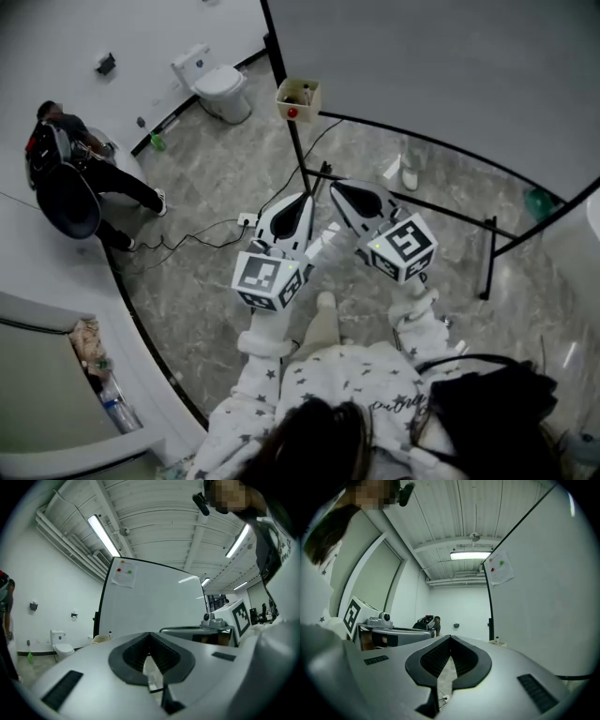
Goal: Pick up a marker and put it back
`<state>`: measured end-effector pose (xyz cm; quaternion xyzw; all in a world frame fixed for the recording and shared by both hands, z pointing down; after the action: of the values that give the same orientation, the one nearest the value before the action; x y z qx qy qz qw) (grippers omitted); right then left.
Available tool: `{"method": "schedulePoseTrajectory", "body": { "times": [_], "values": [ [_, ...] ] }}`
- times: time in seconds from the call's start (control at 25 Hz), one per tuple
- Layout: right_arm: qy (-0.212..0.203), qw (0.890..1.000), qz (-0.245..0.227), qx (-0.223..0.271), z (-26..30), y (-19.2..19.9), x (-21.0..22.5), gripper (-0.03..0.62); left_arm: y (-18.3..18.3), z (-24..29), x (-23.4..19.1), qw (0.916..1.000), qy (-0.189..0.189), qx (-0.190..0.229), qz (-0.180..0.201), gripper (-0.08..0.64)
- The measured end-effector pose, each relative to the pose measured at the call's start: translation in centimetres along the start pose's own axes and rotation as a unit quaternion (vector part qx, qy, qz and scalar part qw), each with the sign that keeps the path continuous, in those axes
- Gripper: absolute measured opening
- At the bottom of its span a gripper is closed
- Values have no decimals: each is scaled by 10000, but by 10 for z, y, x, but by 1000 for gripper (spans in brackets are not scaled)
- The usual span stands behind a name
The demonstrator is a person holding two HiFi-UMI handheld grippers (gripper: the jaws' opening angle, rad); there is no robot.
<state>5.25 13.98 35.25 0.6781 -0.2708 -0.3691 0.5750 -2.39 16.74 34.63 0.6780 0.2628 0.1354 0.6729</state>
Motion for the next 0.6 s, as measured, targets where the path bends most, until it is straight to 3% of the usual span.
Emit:
{"method": "schedulePoseTrajectory", "body": {
  "times": [0.24,0.6],
  "values": [
    [-3,9998,-151,119,59,6,40,5,-2,47,-55,9999,167,35,28,-8],
    [329,9986,-335,230,137,9,95,5,-18,110,-132,9989,446,-14,126,-8]
  ]
}}
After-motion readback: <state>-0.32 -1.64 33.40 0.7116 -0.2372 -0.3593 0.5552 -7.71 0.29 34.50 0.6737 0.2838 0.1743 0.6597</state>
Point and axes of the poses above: the fingertips, and each gripper's own axes: z forward along the fingers, x to its right, y out of its underside, the point moved 3 cm from there along -z, backward along the fingers, and after that the axes turned 9 degrees about -z, right-handed, at the moved point
